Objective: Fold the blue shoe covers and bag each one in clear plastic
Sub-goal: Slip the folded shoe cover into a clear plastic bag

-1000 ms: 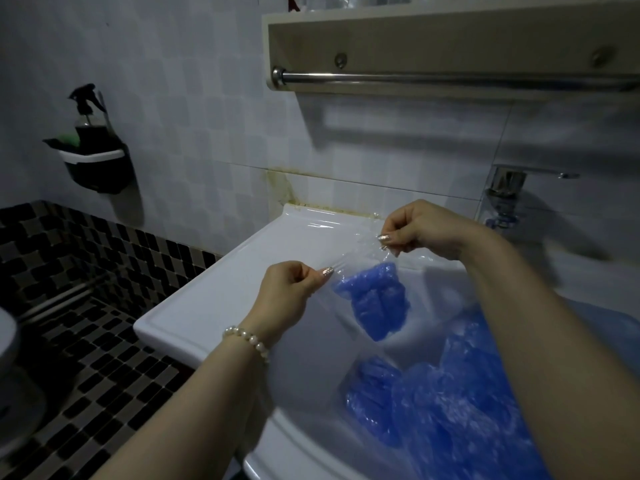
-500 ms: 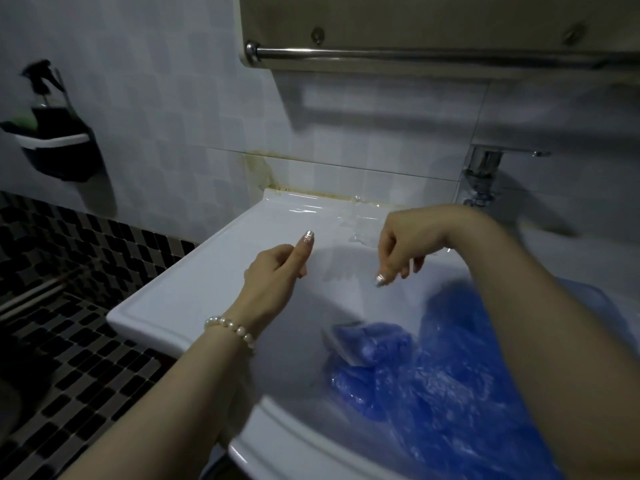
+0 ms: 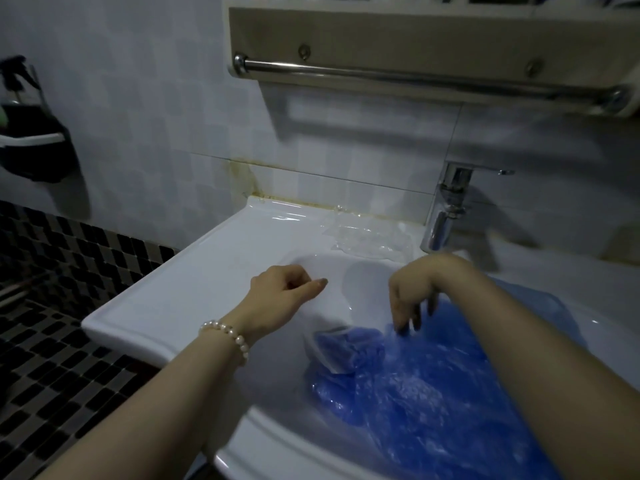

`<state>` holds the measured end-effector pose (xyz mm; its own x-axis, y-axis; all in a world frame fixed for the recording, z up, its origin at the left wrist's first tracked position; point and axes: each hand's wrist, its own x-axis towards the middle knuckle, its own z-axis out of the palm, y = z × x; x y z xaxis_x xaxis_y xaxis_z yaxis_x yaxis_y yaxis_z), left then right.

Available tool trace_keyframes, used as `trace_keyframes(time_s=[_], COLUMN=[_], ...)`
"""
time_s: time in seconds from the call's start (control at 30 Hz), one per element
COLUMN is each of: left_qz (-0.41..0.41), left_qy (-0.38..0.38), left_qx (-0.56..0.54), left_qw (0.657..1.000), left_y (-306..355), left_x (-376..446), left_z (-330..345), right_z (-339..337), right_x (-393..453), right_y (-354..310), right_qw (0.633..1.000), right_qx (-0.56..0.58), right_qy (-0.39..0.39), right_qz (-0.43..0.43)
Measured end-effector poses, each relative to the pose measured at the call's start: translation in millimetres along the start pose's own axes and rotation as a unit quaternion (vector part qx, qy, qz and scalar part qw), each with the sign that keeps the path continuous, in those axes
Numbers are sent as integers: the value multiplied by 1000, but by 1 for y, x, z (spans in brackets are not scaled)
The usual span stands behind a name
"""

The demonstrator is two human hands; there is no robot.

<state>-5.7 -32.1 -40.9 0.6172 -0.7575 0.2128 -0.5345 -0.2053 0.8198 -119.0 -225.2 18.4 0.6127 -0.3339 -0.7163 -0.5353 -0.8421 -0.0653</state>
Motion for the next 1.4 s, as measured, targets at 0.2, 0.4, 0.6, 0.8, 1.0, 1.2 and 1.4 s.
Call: trace_keyframes(time_s=[0.2, 0.4, 0.6, 0.8, 1.0, 1.2, 1.4], left_qz=[11, 13, 20, -19, 68, 61, -10], left_qy=[-1, 86, 164, 238, 361, 277, 230], left_qx=[-185, -344, -363, -371, -266, -66, -100], left_qw=[983, 935, 917, 897, 891, 957, 968], left_y=[2, 7, 0, -8, 1, 9, 14], left_x=[-2, -5, 0, 6, -6, -10, -11], left_z=[-3, -15, -19, -27, -25, -6, -6], right_z=[-40, -59, -56, -48, -46, -43, -33], right_x=[-46, -42, -2, 3, 3, 16, 8], right_y=[-26, -81, -91, -70, -70, -84, -100], right_qw=[810, 519, 507, 461, 466, 501, 512], right_qx=[370, 659, 720, 748, 721, 696, 672], right_qy=[326, 312, 285, 230, 273, 292, 365], right_qz=[-316, -447, -380, -419, -433, -423, -392])
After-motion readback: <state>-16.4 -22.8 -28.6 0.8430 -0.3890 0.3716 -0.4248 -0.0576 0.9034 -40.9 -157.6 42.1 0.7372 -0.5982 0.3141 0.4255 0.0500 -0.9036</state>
